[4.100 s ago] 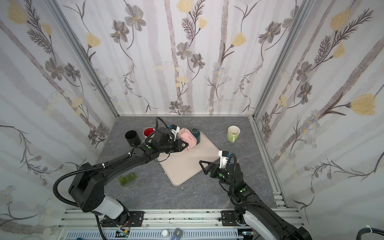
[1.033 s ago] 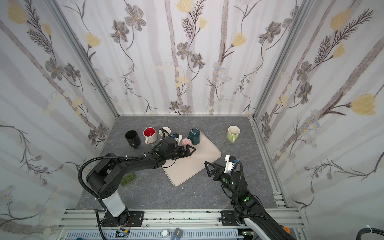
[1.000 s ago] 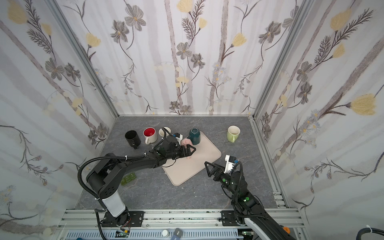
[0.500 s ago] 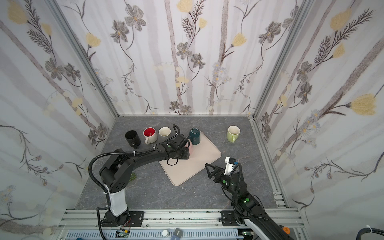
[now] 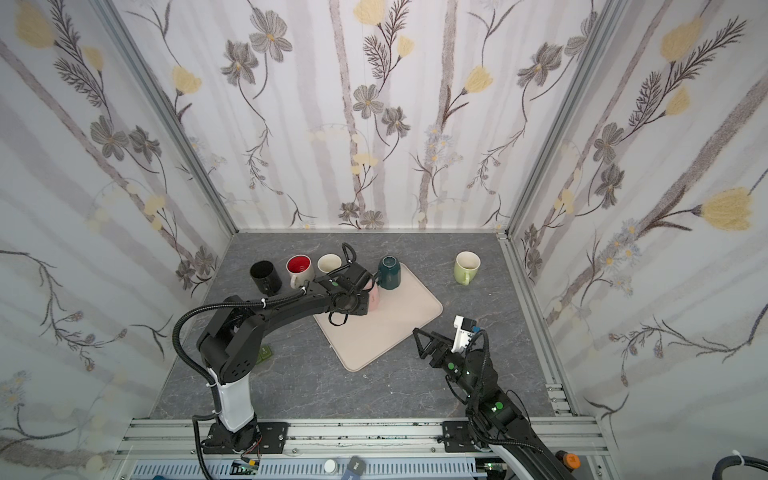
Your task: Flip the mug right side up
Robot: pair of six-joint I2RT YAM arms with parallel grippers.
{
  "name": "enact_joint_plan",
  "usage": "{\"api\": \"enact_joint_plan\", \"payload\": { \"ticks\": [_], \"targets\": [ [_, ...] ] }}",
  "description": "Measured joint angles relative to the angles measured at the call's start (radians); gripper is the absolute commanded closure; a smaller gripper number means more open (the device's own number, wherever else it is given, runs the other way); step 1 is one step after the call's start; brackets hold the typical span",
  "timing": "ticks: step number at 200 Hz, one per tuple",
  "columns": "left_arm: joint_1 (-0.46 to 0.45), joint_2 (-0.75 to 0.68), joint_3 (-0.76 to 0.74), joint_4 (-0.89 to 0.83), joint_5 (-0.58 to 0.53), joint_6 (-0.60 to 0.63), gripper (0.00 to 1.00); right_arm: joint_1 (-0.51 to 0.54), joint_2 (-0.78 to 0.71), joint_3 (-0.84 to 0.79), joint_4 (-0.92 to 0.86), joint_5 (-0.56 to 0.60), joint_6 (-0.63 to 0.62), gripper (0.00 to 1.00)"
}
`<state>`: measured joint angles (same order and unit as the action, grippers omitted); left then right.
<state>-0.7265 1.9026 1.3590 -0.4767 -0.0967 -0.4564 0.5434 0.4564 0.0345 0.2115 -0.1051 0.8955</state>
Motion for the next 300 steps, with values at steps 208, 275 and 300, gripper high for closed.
{"api": "enact_joint_plan", "payload": {
  "ticks": [208,275,300],
  "targets": [
    [-0.021,0.09,0.135,-0.107,-0.127,0.06,1.0,-0.019,0.027,-0.011,-0.024,0.0,-0.011,0.04],
    [-0.035,0.093,0.149,-0.156,-0.179,0.064,1.0,-0.021,0.015,-0.011,-0.027,-0.001,-0.011,0.04],
    [-0.043,0.092,0.165,-0.189,-0.188,0.084,1.0,-0.023,0.016,-0.011,-0.027,-0.002,-0.011,0.04]
  ]
}}
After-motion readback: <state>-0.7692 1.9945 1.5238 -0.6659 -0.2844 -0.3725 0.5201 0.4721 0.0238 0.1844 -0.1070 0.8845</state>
